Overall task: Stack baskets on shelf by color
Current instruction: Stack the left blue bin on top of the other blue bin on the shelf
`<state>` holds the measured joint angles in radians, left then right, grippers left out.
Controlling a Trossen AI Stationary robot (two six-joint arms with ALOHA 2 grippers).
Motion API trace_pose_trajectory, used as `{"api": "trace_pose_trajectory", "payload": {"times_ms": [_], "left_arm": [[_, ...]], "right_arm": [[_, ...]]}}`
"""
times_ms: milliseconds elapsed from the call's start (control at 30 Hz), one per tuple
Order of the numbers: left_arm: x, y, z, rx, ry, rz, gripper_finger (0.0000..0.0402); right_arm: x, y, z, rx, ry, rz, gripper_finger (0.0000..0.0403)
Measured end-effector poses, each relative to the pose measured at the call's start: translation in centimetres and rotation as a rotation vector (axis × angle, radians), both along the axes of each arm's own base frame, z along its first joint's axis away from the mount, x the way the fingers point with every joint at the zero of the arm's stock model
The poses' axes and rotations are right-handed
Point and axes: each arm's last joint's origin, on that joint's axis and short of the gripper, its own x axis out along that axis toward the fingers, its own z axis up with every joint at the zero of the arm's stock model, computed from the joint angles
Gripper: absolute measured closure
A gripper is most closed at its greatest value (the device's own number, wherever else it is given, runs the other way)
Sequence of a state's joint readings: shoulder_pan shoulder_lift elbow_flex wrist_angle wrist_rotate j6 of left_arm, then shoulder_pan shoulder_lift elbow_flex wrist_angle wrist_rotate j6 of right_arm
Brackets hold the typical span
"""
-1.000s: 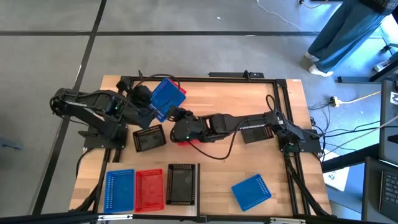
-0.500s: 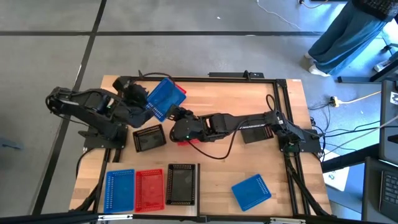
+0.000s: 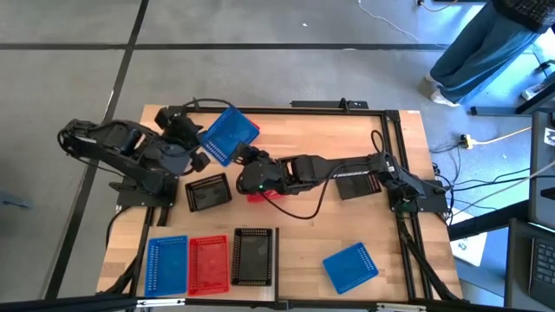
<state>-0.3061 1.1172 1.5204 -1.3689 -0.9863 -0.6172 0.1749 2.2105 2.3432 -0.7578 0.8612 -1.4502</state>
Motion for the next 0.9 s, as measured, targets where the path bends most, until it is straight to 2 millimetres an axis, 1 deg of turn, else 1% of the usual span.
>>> {"api": "trace_pose_trajectory", "payload": {"times_ms": [167,567,900], "left_arm": [[0.7,-0.2,-0.3,0.022,0.033,-0.010,0.0342],[1.5,-0.4,-0.8,0.042,0.076,-0.006,0.0342],[2.3,0.3,-1.2,0.049,0.130,0.031,0.0342]], "right_arm": [[0.0,0.0,0.0,0.001,0.000,0.001,0.0402],[0.0,0.0,0.1,0.001,-0.009,0.001,0.0402],[0.2,0.1,0.4,-0.011,-0.031,0.010,0.0402]]}}
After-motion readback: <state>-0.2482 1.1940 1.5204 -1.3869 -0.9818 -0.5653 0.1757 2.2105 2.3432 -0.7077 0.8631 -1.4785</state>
